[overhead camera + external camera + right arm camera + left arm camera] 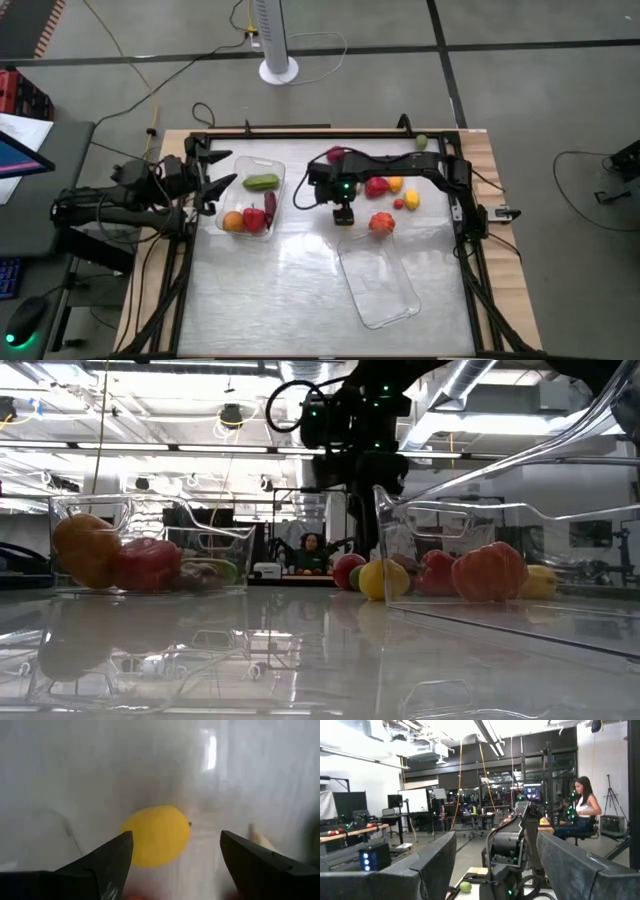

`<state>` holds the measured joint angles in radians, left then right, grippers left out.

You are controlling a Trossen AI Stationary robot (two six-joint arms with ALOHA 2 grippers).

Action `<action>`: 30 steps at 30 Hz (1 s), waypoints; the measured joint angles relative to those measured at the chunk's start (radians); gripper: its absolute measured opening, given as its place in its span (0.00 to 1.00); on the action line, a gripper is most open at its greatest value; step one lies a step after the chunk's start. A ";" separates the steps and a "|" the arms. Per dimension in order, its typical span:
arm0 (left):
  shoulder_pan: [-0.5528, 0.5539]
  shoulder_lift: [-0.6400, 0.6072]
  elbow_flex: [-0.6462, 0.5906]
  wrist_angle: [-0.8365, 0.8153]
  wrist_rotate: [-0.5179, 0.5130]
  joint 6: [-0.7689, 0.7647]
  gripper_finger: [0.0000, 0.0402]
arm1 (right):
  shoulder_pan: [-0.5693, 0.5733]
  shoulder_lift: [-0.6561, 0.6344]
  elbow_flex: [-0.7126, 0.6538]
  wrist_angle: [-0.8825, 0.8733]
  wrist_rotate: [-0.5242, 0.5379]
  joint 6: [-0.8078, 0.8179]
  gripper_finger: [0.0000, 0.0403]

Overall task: Sort produce into baskets
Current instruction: Put the bottom left yellow lemon into the right transparent bin

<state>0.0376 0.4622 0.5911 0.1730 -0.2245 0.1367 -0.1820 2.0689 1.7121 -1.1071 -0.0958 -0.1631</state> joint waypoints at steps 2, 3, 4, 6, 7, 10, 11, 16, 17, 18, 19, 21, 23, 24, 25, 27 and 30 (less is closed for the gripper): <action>0.000 0.003 0.000 -0.003 0.000 0.001 0.66 | 0.000 0.000 0.000 -0.018 0.016 0.054 0.81; 0.000 0.006 0.000 -0.002 0.000 0.001 0.66 | 0.000 0.000 -0.001 -0.031 0.017 0.084 0.81; 0.000 0.008 0.000 -0.001 0.000 0.001 0.66 | 0.001 0.000 -0.001 -0.039 0.017 0.116 0.81; 0.000 0.009 0.000 0.001 0.000 0.001 0.66 | 0.002 0.000 0.000 -0.043 0.019 0.196 0.81; 0.000 0.009 0.000 0.001 0.000 0.001 0.66 | 0.002 0.000 0.000 -0.040 0.020 0.245 0.81; 0.000 0.009 0.000 0.001 0.000 0.000 0.66 | 0.001 0.000 0.000 -0.036 0.027 0.390 0.81; 0.000 0.009 0.000 0.001 0.000 0.000 0.66 | 0.000 0.000 0.000 -0.043 0.026 0.413 0.81; 0.000 0.009 0.000 0.000 0.000 0.001 0.66 | 0.013 0.000 0.000 -0.075 0.023 0.452 0.81; 0.000 0.009 0.000 0.000 0.000 0.001 0.66 | 0.018 0.000 0.000 -0.072 0.022 0.458 0.81; 0.000 0.009 0.000 0.000 0.000 0.001 0.66 | 0.024 0.000 0.000 -0.068 0.022 0.462 0.81; 0.000 0.009 0.000 0.000 0.000 0.001 0.66 | 0.030 0.001 0.000 -0.066 0.021 0.469 0.81; 0.000 0.009 0.000 0.000 0.000 0.001 0.66 | 0.040 0.012 0.001 -0.056 0.020 0.470 0.81; 0.000 0.009 0.000 -0.001 0.000 0.001 0.66 | 0.047 0.028 0.002 -0.055 0.019 0.470 0.81; 0.000 0.009 0.000 -0.002 0.000 0.001 0.66 | 0.048 0.043 0.002 -0.054 0.019 0.469 0.81; 0.000 0.009 0.000 -0.003 0.000 0.001 0.66 | 0.048 0.056 0.001 -0.054 0.019 0.468 0.81; 0.000 0.009 0.000 -0.004 0.000 0.001 0.66 | 0.052 0.078 0.000 -0.052 0.019 0.454 0.81; 0.000 0.009 0.000 -0.004 0.000 0.001 0.66 | 0.049 0.094 0.001 -0.054 0.015 0.445 0.81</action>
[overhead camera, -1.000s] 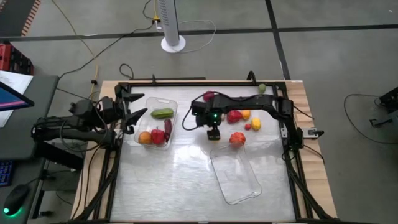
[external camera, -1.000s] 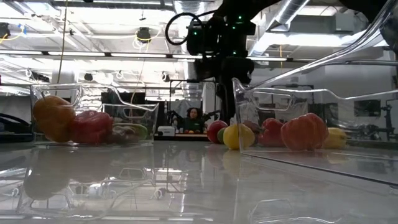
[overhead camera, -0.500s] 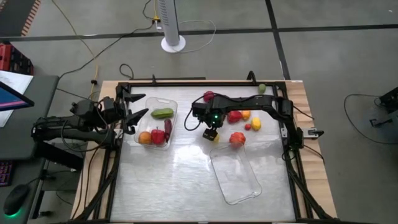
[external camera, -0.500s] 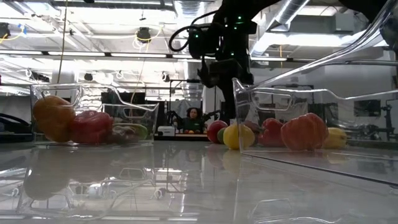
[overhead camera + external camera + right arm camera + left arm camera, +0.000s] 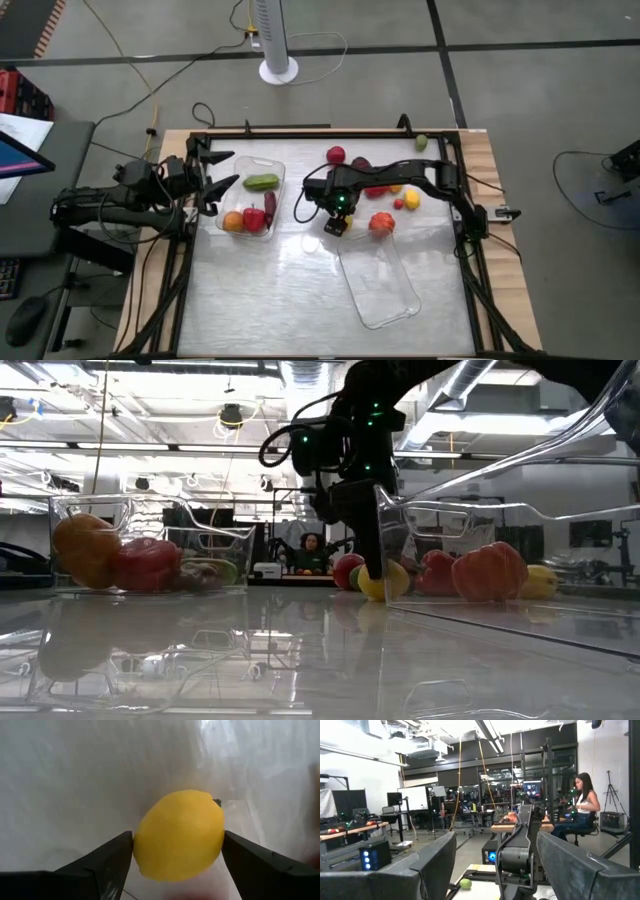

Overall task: Sort produce into baskets
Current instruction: Put the bottom left yellow lemon into the right transparent bin

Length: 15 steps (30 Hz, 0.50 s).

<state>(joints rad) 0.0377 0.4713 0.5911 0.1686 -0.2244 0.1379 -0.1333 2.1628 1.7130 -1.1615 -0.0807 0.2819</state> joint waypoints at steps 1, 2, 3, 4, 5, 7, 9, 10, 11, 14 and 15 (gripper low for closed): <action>0.000 0.000 0.000 0.000 0.000 0.000 0.66 | 0.000 0.001 0.000 -0.003 0.000 -0.015 0.81; 0.000 0.000 0.000 0.000 0.000 0.000 0.66 | 0.000 0.002 0.000 -0.004 0.000 -0.027 0.81; 0.000 0.000 0.000 0.000 0.000 0.000 0.66 | 0.000 0.002 0.000 -0.002 0.000 -0.035 0.80; 0.000 0.000 0.000 0.000 0.000 0.000 0.66 | 0.000 0.002 0.000 0.002 0.000 -0.044 0.79; 0.000 0.000 0.000 0.001 0.000 0.000 0.66 | -0.001 0.001 0.000 0.003 0.000 -0.050 0.78; 0.000 0.000 0.000 0.001 0.000 0.000 0.66 | -0.004 -0.001 0.000 0.005 0.000 -0.074 0.75; 0.000 0.000 0.000 0.001 0.000 0.000 0.66 | -0.006 -0.002 0.000 0.009 0.000 -0.106 0.72; 0.000 0.000 0.000 0.001 0.000 0.000 0.66 | -0.006 -0.002 0.000 0.014 0.000 -0.121 0.70; 0.000 0.000 0.000 0.001 0.000 0.000 0.66 | -0.006 -0.002 0.000 0.018 0.000 -0.131 0.69; 0.000 0.000 0.000 0.001 0.000 -0.001 0.66 | -0.007 -0.002 0.006 0.015 -0.003 -0.151 0.68; 0.000 0.000 0.000 0.001 0.000 0.000 0.66 | -0.009 -0.002 0.016 -0.001 -0.005 -0.156 0.68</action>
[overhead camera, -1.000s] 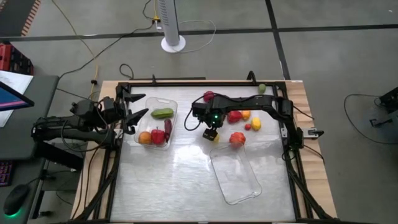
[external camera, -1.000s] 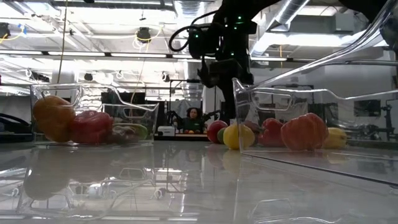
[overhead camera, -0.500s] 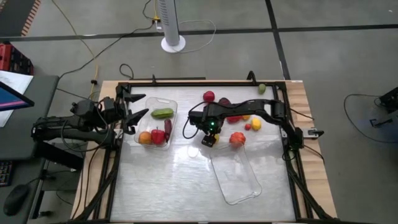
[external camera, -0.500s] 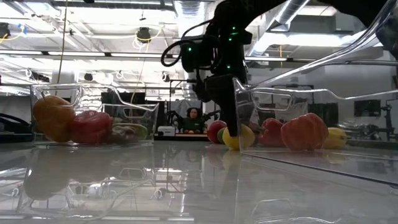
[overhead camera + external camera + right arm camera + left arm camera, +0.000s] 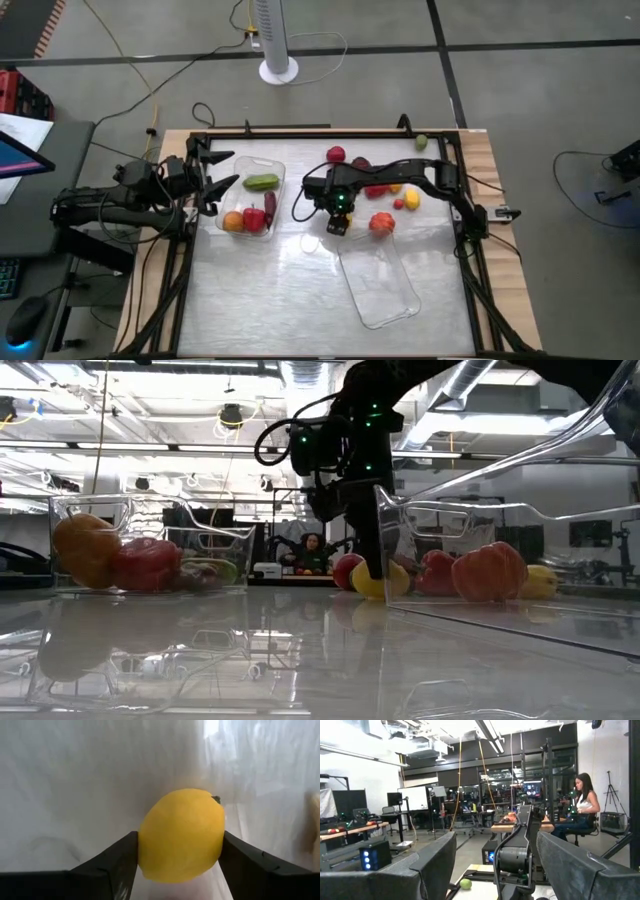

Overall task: Sort produce into baskets
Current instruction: Put the bottom left yellow lemon into the right transparent bin

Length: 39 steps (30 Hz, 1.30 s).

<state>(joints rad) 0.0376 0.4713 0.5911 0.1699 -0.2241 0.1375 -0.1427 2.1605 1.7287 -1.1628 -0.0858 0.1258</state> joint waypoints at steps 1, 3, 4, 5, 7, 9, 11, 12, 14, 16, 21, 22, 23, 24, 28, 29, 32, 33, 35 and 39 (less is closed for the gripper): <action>0.000 0.000 0.000 0.000 0.000 0.000 0.66 | -0.003 0.000 0.016 -0.026 -0.001 0.000 0.68; 0.000 0.000 0.000 0.000 0.000 0.000 0.66 | -0.004 -0.001 0.055 -0.084 -0.007 -0.001 0.68; 0.000 0.000 0.000 0.000 0.000 0.000 0.66 | -0.004 -0.001 0.079 -0.120 -0.007 -0.002 0.67; 0.000 0.000 0.000 0.000 0.000 0.000 0.66 | -0.004 -0.001 0.104 -0.150 -0.006 0.000 0.67; 0.000 0.000 0.000 0.000 0.000 0.001 0.66 | -0.004 -0.001 0.163 -0.220 0.024 0.008 0.67; 0.000 0.000 0.000 0.000 0.000 0.001 0.66 | 0.000 -0.002 0.224 -0.283 0.041 0.015 0.67; 0.000 0.000 0.000 -0.004 0.000 0.001 0.66 | 0.011 -0.002 0.283 -0.357 0.048 0.026 0.67; 0.000 0.000 0.000 -0.008 0.000 0.001 0.66 | 0.022 -0.002 0.311 -0.392 0.048 0.029 0.67; 0.000 0.000 0.000 -0.018 0.000 0.001 0.66 | 0.053 -0.020 0.338 -0.403 0.046 0.038 0.67; 0.000 0.000 0.000 -0.024 0.000 0.000 0.66 | 0.093 -0.056 0.338 -0.407 0.028 0.057 0.67; 0.000 0.000 0.000 -0.023 0.000 -0.003 0.66 | 0.204 -0.156 0.289 -0.396 0.028 0.119 0.67; 0.000 0.000 0.000 -0.023 0.000 -0.004 0.66 | 0.227 -0.178 0.271 -0.384 0.032 0.133 0.67; 0.000 0.000 0.000 -0.023 0.000 -0.005 0.66 | 0.250 -0.204 0.244 -0.370 0.037 0.147 0.67; 0.000 0.000 0.000 -0.023 0.000 -0.005 0.66 | 0.271 -0.229 0.210 -0.355 0.042 0.160 0.67; 0.000 0.000 0.000 -0.011 0.000 -0.019 0.66 | 0.331 -0.305 0.037 -0.263 0.043 0.194 0.67; 0.000 0.000 0.000 -0.002 0.002 -0.028 0.66 | 0.334 -0.321 -0.010 -0.231 0.032 0.209 0.67; 0.000 0.000 0.000 0.017 0.034 -0.056 0.66 | 0.339 -0.359 -0.147 -0.144 0.008 0.254 0.67; 0.000 0.002 0.000 0.020 0.042 -0.058 0.66 | 0.339 -0.366 -0.186 -0.123 0.007 0.272 0.67; 0.000 0.017 0.000 0.028 0.045 -0.060 0.66 | 0.339 -0.374 -0.248 -0.096 0.009 0.306 0.68; 0.000 0.053 0.000 0.048 0.044 -0.071 0.66 | 0.339 -0.374 -0.312 -0.092 0.009 0.365 0.76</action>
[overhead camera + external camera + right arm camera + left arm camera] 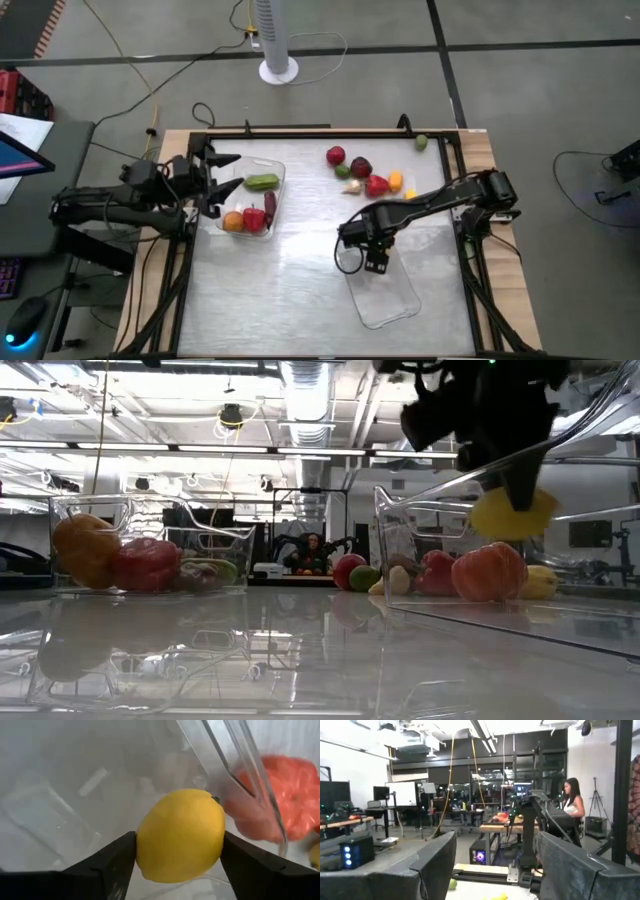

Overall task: Sort produce into baskets
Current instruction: Put the bottom left yellow lemon into the right transparent bin, then put the red bell pepper into the left transparent bin

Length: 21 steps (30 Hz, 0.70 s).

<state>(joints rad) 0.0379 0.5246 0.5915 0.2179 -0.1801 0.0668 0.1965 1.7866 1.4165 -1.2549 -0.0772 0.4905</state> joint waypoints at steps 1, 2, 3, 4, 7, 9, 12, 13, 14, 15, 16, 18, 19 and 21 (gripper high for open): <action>0.000 0.013 0.000 0.011 0.003 -0.007 0.66 | 0.000 0.000 -0.004 0.001 -0.001 0.010 0.79; 0.000 0.024 0.000 0.026 0.016 -0.014 0.66 | 0.004 0.000 -0.005 0.004 -0.002 0.018 0.82; 0.000 0.033 0.000 0.038 0.029 -0.022 0.66 | 0.008 0.000 -0.005 0.007 -0.009 0.024 0.85; 0.000 0.042 0.000 0.046 0.044 -0.025 0.66 | 0.010 0.000 -0.005 0.008 -0.026 0.027 0.87; 0.000 0.060 0.000 0.070 0.068 -0.026 0.66 | 0.015 0.000 0.001 -0.001 -0.072 0.041 0.94; 0.000 0.064 0.000 0.072 0.067 -0.026 0.66 | 0.022 0.000 0.020 -0.028 -0.080 0.039 0.97; 0.000 0.065 0.000 0.070 0.062 -0.022 0.66 | 0.026 -0.002 0.058 -0.085 -0.019 0.006 0.99; 0.000 0.065 0.000 0.070 0.062 -0.022 0.66 | 0.022 -0.002 0.072 -0.103 0.020 -0.002 0.99; 0.000 0.065 0.000 0.072 0.062 -0.022 0.66 | 0.019 -0.002 0.087 -0.112 0.061 -0.009 0.98; 0.000 0.065 0.000 0.074 0.062 -0.019 0.66 | 0.015 -0.007 0.097 -0.123 0.110 -0.012 0.98; 0.000 0.065 0.000 0.078 0.061 -0.011 0.66 | 0.011 -0.015 0.099 -0.126 0.148 -0.022 0.97; 0.000 0.065 0.000 0.092 0.055 0.006 0.66 | 0.000 -0.038 0.098 -0.133 0.203 -0.059 0.97; 0.000 0.064 0.000 0.096 0.041 0.018 0.66 | -0.009 -0.052 0.098 -0.131 0.235 -0.078 0.96; 0.000 0.064 0.000 0.101 0.007 0.038 0.66 | -0.040 -0.080 0.098 -0.119 0.266 -0.117 0.96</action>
<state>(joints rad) 0.0376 0.5890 0.5915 0.3189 -0.1727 0.1044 0.1561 1.7071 1.5146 -1.3738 0.1887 0.3733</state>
